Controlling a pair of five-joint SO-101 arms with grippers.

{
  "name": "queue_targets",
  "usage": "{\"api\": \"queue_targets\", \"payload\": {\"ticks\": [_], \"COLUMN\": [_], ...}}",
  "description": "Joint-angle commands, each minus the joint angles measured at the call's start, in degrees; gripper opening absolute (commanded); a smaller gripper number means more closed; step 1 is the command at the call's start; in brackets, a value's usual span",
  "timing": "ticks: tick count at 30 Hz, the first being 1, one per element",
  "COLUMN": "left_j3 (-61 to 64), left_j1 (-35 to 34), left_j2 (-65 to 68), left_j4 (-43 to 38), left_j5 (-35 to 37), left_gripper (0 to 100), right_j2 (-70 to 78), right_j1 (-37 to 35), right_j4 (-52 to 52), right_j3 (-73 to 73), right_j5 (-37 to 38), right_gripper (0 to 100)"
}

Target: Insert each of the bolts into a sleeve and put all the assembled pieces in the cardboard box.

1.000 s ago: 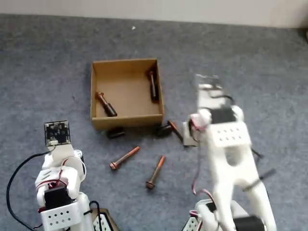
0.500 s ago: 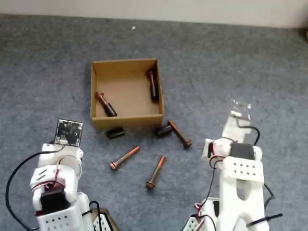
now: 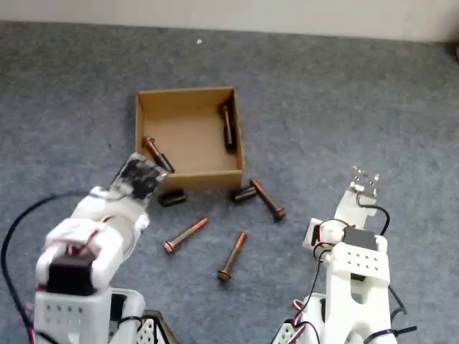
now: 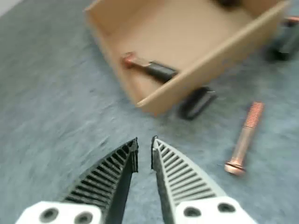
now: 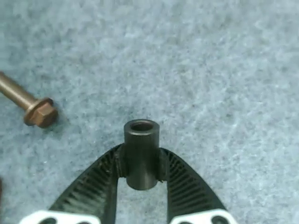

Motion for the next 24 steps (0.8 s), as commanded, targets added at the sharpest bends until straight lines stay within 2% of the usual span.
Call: {"api": "queue_targets", "payload": {"ticks": [1,3,10,14,19,24], "left_j3": [-10.9,-13.7,-28.0,-39.9,-51.6,-61.1], "left_j1": [11.0,15.0,27.5,31.2,34.9,37.7], "left_j2": [13.8,19.6,43.0,57.5,73.0,85.8], "left_j4": [1.2,1.0,1.0,1.0,1.5,1.5], "left_j5": [-6.1,-7.6,-12.7,-13.5,-20.2,-20.8], "left_gripper": [16,19,19,19,19,19], "right_j2": [-1.5,-1.5,-1.5,-1.5,-1.5,-1.5], "right_j1": [1.6,4.2,11.3,13.6,15.3,15.5], "right_j4": [-1.7,-2.7,-5.3,-5.4,-5.4,-7.3], "right_j3": [-0.5,-0.7,-0.8,-1.0,-1.0,-0.7], "right_j5": [-3.4,-4.0,-7.6,-9.3,-10.6,-10.5], "right_gripper": [0.4,0.4,0.4,0.5,0.5,0.5]}}
